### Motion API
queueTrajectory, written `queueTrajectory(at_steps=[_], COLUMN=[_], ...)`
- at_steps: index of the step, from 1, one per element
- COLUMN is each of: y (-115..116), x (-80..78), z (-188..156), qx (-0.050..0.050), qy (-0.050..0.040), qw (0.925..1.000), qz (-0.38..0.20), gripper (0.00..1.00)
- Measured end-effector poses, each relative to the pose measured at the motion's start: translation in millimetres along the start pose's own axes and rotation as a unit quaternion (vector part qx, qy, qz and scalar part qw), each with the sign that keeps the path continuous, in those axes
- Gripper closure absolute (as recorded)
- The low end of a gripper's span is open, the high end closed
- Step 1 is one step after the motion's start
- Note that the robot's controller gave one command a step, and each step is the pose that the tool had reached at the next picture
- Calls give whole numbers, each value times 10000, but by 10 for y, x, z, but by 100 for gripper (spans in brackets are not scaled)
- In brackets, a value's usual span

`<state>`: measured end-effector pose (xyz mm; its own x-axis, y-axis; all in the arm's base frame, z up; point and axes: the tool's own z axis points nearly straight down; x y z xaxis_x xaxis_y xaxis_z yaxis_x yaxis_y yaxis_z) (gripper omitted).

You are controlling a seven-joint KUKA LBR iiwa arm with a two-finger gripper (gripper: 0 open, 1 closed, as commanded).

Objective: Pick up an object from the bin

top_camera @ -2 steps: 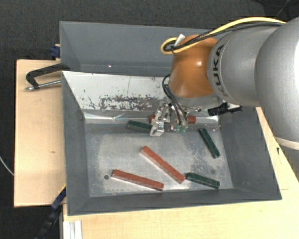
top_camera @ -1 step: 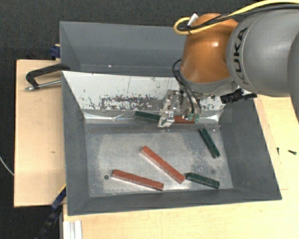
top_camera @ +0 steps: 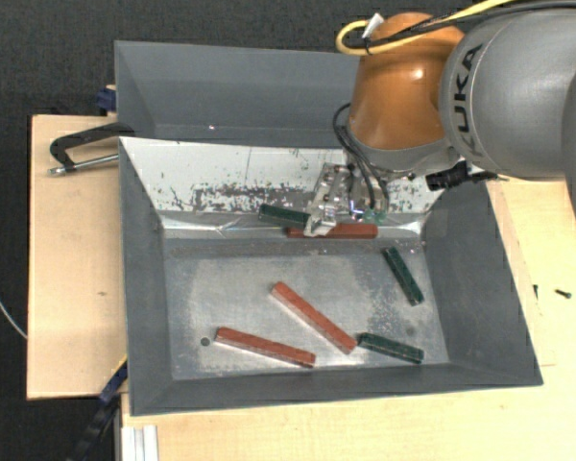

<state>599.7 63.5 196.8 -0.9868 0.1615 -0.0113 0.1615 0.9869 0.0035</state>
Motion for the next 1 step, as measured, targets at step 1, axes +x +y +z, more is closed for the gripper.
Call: queueTrajectory(at_steps=[1], y=[63], x=[38], z=[-335], qx=[14], qy=[67], qw=[10000], qz=[42], gripper=[100])
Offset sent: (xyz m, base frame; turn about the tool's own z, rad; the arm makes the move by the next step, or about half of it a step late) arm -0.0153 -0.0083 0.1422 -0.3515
